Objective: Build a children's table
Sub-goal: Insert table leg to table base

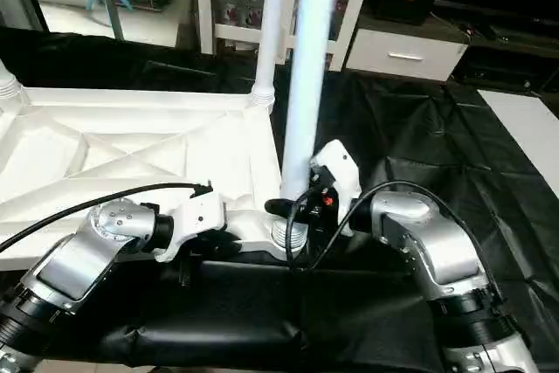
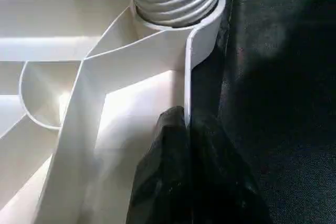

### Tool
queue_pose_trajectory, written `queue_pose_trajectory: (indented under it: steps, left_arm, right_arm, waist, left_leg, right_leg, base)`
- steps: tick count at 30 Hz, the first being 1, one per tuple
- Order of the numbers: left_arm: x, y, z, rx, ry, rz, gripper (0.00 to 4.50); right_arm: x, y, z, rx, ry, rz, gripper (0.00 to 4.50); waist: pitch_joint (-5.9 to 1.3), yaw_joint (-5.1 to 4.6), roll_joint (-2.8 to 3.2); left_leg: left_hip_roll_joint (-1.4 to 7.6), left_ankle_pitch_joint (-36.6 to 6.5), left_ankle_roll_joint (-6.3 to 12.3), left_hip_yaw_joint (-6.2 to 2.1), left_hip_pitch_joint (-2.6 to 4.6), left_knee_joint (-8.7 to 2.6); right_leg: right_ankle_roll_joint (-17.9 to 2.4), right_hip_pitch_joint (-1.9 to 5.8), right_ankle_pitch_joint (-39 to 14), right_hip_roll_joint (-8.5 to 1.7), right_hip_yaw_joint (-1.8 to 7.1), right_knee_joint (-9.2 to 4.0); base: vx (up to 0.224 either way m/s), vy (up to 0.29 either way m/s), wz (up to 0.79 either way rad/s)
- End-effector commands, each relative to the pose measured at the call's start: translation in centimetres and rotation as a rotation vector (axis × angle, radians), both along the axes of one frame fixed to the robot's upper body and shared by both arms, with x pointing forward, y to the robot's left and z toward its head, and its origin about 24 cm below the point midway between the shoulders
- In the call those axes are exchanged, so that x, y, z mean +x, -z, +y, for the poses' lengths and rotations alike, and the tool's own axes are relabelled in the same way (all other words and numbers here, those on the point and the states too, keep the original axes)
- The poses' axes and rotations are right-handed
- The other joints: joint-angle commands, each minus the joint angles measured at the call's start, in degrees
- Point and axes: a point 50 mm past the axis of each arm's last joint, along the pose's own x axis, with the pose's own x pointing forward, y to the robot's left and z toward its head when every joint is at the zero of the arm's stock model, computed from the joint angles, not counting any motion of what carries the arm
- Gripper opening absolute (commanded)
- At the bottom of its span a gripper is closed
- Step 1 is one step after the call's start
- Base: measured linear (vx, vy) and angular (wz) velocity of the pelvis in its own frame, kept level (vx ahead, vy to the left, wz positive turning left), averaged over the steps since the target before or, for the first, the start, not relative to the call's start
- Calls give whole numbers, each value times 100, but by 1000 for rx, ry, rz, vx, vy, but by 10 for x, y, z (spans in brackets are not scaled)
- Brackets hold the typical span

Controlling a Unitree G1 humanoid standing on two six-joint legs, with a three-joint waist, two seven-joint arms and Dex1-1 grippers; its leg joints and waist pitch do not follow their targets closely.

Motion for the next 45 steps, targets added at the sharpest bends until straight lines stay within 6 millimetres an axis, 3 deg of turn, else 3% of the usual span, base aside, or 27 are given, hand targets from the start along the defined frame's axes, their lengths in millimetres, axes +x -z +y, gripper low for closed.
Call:
queue_pose_trajectory:
  steps: [1, 11, 21, 26, 32, 35, 45]
  left_arm:
    - [-8, 17, 3, 43, -12, 65, 0]
    - [-7, 17, 3, 47, -18, 59, 0]
    - [-5, 16, 4, 40, -33, 51, 0]
    - [-3, 16, 4, 33, -45, 44, 0]
    - [-1, 16, 4, 27, -54, 38, 0]
    - [0, 15, 4, 24, -59, 35, 0]
    - [2, 15, 5, 27, -66, 27, 0]
  right_arm:
    - [1, 2, 2, -2, -17, 2, 186]
    - [-1, 13, 7, 6, -8, 36, 186]
    - [2, 25, -12, 96, 157, 82, 186]
    - [-8, 38, -15, 154, 190, 119, 186]
    - [-17, 50, -17, 241, 264, 132, 186]
    - [-25, 59, -17, 287, 307, 133, 186]
    - [-44, 77, -16, 82, 195, 95, 186]
  waist:
    - [-310, 48, -4]
    - [-314, 28, -20]
    - [-311, 21, -21]
    - [-319, 42, -5]
    - [-302, 27, -9]
    - [-303, 29, 6]
    - [-292, 15, 18]
  left_leg:
    - [343, -793, 49, -145, 172, -417]
    - [342, -1000, -66, -153, 174, -429]
    - [347, -1354, -202, -170, 180, -460]
    - [343, -1275, -183, -159, 181, -453]
    - [348, -1767, -299, -183, 188, -495]
    - [353, -1815, -323, -193, 186, -504]
    - [357, -2195, -387, -224, 186, -538]
  right_leg:
    - [-1332, 136, -356, -264, 126, -307]
    - [-1273, 129, -526, -261, 125, -322]
    - [-1173, 105, -909, -263, 122, -364]
    - [-1178, 96, -706, -260, 125, -357]
    - [-1068, 67, -1293, -269, 124, -422]
    - [-1026, 53, -1300, -269, 130, -426]
    - [-841, 23, -1722, -268, 132, -481]
  base:
    - [0, 0, 0]
    - [0, 0, 0]
    - [0, 0, 0]
    - [0, 0, 0]
    - [0, 0, 0]
    - [0, 0, 0]
    - [0, 0, 0]
